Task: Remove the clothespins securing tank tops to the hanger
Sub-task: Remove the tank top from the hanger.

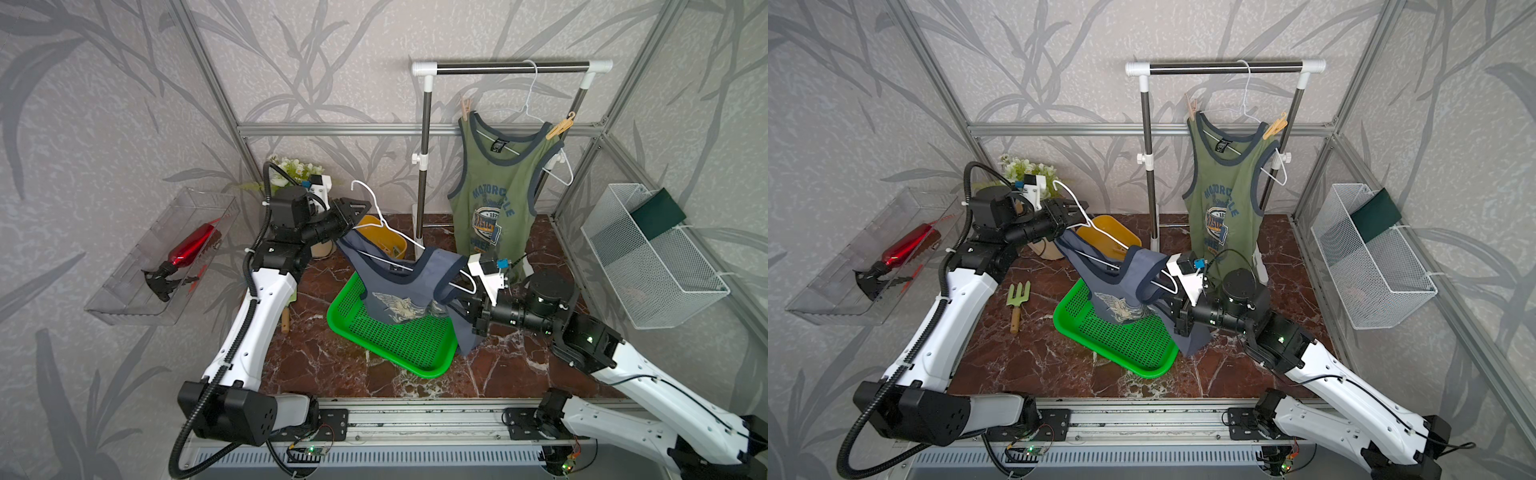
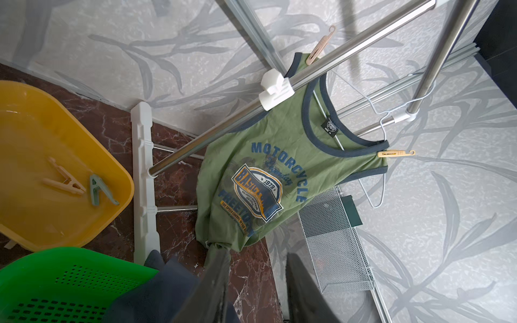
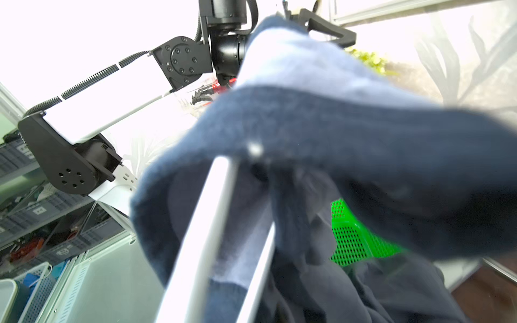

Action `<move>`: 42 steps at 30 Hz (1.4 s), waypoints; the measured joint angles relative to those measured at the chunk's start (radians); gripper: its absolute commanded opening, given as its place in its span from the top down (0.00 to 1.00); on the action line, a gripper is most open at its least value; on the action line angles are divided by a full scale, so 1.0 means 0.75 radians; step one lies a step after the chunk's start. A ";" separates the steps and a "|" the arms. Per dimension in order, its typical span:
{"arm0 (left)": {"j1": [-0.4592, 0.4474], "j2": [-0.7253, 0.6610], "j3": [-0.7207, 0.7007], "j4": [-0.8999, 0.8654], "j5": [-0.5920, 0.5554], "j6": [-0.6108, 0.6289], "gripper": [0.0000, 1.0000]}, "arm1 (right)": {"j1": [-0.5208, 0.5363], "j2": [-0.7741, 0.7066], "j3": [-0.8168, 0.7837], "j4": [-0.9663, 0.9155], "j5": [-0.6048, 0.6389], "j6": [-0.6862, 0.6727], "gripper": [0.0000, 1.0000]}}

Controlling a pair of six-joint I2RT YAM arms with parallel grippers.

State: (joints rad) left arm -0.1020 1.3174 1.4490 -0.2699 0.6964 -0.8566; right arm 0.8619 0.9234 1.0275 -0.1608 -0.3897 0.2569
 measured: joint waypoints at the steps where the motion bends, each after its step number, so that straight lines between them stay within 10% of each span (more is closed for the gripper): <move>1: 0.009 -0.008 0.010 -0.002 -0.005 0.001 1.00 | 0.008 0.028 0.017 0.005 -0.001 -0.007 1.00; 26: 0.174 -0.122 -0.169 -0.083 -0.088 0.146 1.00 | 0.018 0.187 -0.328 0.449 0.145 0.020 1.00; 42: 0.172 0.016 0.245 0.041 0.038 -0.149 1.00 | 0.019 0.388 0.629 -0.149 0.159 -0.197 1.00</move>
State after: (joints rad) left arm 0.0273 1.3293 1.6329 -0.2390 0.7246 -0.9684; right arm 0.8761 1.2144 1.4994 -0.2726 -0.2707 0.1089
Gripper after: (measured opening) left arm 0.364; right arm 0.045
